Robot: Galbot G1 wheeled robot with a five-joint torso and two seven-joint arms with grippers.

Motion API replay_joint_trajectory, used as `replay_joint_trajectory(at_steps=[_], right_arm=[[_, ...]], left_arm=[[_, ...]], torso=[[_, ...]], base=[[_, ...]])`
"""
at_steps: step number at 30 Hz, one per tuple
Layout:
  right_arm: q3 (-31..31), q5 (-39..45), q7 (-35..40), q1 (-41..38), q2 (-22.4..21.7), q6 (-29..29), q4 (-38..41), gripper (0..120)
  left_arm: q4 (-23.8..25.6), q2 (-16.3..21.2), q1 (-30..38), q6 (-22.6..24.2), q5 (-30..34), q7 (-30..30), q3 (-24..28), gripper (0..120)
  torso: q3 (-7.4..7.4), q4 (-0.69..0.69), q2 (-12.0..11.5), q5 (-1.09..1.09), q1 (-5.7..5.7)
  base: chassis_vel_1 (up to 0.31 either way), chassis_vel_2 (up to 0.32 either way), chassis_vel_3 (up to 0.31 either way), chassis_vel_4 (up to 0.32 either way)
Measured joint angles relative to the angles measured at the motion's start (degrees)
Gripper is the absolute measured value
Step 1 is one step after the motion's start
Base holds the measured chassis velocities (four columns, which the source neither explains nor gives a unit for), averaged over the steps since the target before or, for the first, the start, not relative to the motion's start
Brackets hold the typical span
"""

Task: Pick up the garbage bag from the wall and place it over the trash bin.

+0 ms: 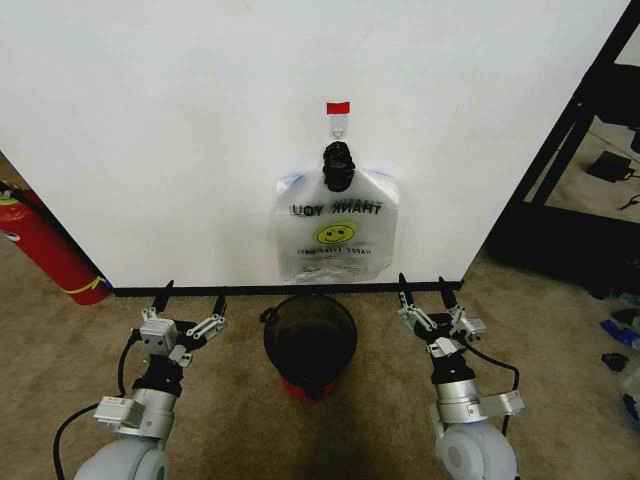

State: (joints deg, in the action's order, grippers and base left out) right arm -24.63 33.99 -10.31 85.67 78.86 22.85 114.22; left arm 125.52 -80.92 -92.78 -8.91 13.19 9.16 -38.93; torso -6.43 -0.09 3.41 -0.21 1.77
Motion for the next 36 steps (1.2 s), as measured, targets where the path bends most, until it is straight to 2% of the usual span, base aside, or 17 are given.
replay_joint_trajectory(at_steps=[9, 11, 15, 16, 20, 24, 28, 36], right_arm=[[-0.06, 0.85, 0.54, -0.55, -0.93, 0.15, -0.76, 100], [1.76, 5.45, -0.84, -4.28, -2.34, 0.47, -3.56, 100], [6.14, 20.04, -3.9, -12.47, -4.35, -0.19, -7.22, 100], [6.14, 20.04, -3.9, -12.47, -4.35, -0.19, -7.22, 100], [9.96, 32.44, -2.0, -21.35, -5.68, -5.44, -8.15, 100], [12.95, 37.96, -1.7, -27.04, -5.82, -7.36, -12.48, 100], [16.35, 41.49, -3.26, -34.42, -3.74, -8.77, -21.95, 100], [18.35, 39.44, -5.09, -46.01, 3.32, -8.72, -35.11, 100]], left_arm=[[-0.27, -1.04, -0.38, -0.65, -0.45, 0.14, 0.58, 100], [-0.84, -1.09, -0.38, -1.06, -0.69, 0.14, 0.57, 100], [-1.53, -1.01, -1.04, -1.7, -1.77, 0.17, 0.73, 100], [-1.53, -1.01, -1.04, -1.7, -1.77, 0.17, 0.73, 100], [-1.78, -0.23, -1.1, -1.62, -2.12, 0.2, 0.1, 100], [-1.87, 0.12, -1.05, -1.37, -2.37, 0.19, -0.33, 100], [-2.45, 0.17, -1.25, -1.34, -3.33, 0.15, -0.41, 100], [-3.61, 0.14, -1.01, -1.38, -3.95, 0.02, -0.69, 100]], torso=[[0.0, -0.01, 0.0, 0.0, 0.0], [0.0, -0.01, 0.0, 0.0, 0.0], [0.0, 0.02, 0.0, 0.0, 0.0], [0.0, 0.02, 0.0, 0.0, 0.0], [0.0, 0.01, 0.0, -0.01, 0.0], [0.0, 0.0, 0.0, -0.01, 0.0], [-0.01, -0.01, -0.01, 0.0, 0.01], [-0.01, 0.01, -0.01, -0.01, 0.01]], base=[[0.0, 0.0, 0.0, 0.0], [0.0, 0.0, 0.0, 0.0], [0.0, 0.0, 0.0, 0.0], [0.0, 0.0, 0.0, 0.0], [0.0, 0.0, 0.0, 0.0], [0.0, 0.0, 0.0, 0.0], [0.0, 0.0, 0.0, 0.0], [0.0, 0.0, 0.0, 0.0]])
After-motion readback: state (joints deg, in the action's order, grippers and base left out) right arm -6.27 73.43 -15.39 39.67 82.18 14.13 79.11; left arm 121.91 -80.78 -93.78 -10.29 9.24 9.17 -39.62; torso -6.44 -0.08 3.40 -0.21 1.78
